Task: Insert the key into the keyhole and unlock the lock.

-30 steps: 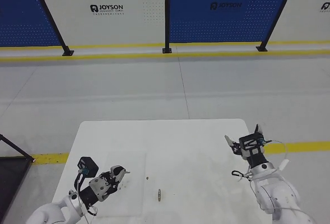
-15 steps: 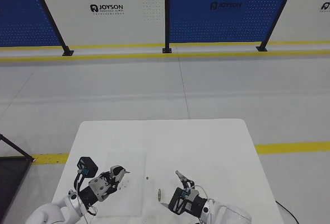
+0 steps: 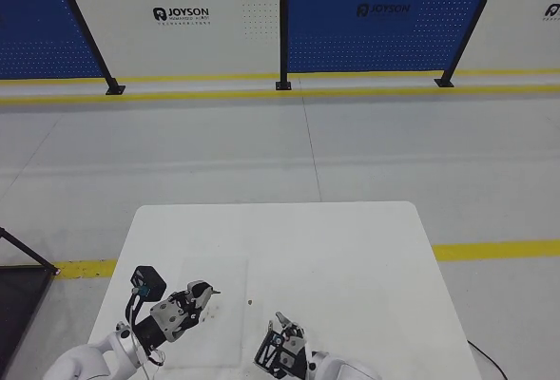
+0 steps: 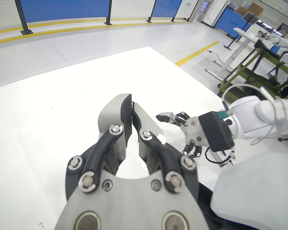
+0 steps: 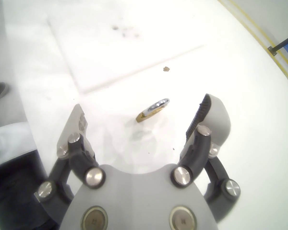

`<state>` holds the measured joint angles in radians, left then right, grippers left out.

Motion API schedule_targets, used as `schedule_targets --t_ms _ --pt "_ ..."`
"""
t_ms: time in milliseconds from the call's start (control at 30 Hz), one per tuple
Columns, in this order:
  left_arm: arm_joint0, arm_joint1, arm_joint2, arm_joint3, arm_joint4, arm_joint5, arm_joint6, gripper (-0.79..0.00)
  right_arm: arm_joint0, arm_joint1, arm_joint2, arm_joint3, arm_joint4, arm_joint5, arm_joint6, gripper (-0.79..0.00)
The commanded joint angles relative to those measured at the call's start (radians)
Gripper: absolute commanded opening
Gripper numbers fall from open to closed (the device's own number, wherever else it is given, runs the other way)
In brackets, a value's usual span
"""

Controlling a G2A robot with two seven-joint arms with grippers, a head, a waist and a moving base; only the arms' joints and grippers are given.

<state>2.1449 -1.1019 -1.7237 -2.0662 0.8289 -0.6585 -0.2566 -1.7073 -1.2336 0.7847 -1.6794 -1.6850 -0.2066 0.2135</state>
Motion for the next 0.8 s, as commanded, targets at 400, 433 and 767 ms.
schedule_targets --t_ms 400,433,767 --pt "0.0 0.0 0.0 0.0 0.0 0.0 0.0 -0.785 0.066 -0.026 -0.042 0.103 0.039 0.082 0.032 -0.449" --pt "0.0 0.0 0.0 0.0 0.0 0.0 0.0 -0.785 0.068 -0.027 -0.044 0.106 0.04 0.084 0.032 -0.459" --pt "0.0 0.0 0.0 0.0 0.0 0.0 0.0 -0.785 0.082 -0.031 -0.041 0.123 0.047 0.11 0.022 -0.785"
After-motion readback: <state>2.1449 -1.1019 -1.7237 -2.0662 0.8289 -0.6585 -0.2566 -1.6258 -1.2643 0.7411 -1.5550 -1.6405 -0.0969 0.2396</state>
